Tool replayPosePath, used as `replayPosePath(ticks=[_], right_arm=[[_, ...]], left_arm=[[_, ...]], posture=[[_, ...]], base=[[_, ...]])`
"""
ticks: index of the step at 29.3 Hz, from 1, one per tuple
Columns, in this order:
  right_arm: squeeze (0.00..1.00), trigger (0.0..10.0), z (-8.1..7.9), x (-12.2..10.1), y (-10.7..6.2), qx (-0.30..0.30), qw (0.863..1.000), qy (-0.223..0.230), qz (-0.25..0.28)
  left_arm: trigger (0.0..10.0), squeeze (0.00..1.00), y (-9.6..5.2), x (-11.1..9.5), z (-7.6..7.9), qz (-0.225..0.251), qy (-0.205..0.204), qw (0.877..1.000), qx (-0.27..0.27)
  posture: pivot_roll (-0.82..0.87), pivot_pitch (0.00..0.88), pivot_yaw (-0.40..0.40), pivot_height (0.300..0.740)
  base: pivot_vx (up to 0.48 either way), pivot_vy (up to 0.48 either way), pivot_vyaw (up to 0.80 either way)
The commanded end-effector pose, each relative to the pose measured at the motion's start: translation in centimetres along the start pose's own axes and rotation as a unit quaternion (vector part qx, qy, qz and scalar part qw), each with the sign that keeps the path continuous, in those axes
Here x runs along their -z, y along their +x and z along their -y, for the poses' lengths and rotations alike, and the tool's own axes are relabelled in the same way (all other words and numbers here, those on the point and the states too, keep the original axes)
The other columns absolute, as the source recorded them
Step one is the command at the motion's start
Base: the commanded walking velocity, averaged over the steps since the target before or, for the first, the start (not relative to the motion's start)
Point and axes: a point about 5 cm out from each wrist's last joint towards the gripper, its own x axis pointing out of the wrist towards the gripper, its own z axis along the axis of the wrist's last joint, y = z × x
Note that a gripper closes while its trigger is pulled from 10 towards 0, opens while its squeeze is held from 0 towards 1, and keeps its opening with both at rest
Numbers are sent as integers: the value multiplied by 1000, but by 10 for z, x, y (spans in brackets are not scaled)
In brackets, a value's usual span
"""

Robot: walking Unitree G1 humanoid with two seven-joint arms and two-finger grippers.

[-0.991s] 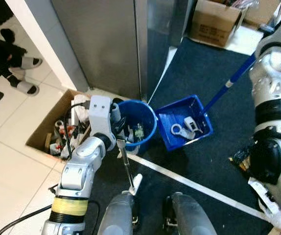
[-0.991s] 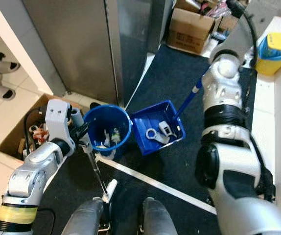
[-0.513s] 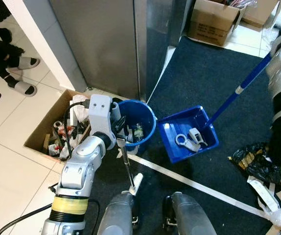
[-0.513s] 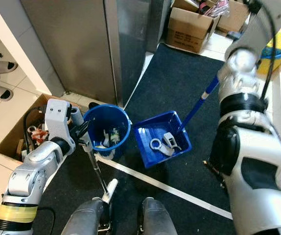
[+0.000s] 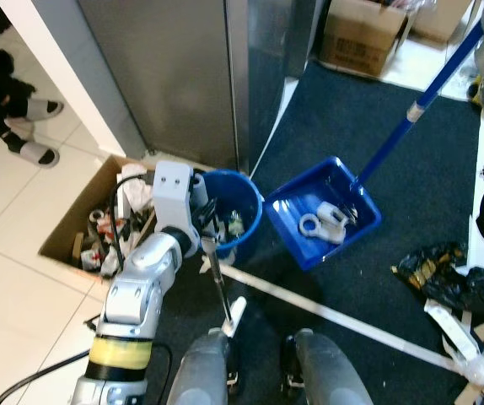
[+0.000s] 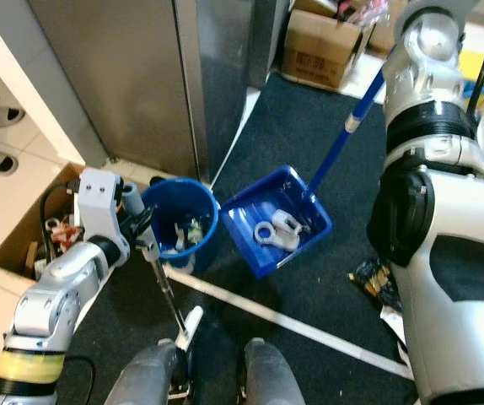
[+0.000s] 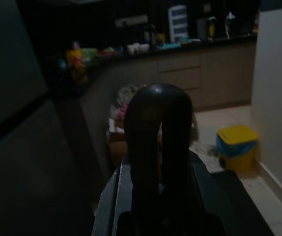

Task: Sweep floor

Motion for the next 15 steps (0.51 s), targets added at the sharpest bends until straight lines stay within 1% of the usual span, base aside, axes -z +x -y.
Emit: replayPosePath(ticks=[1,4,8,12,15], right_arm=[[0,10000,-12,-17,1,-15,999,23,30],[0,10000,-18,-20,0,-20,999,17,32],[0,10000,-12,-9,0,-6,1000,12,12],[0,10000,-13,-8,0,-6,1000,15,12],[0,10000,-24,-6,-2,-21,999,30,9]], left_arm=[[10000,0,1,5,2,-9,-6,1000,-1],[10000,0,0,6,1,-9,-9,1000,-6],[10000,0,-1,7,1,-8,-10,1000,-9],[10000,0,-2,7,1,-9,-10,1000,-9],[10000,0,0,6,1,-9,-9,1000,-7]], posture=[[65,40,-45,740],[69,41,-51,740],[71,44,-52,740],[69,45,-49,740],[66,46,-44,740]], base=[[0,0,0],[0,0,0],[0,0,0],[0,0,0],[0,0,0]])
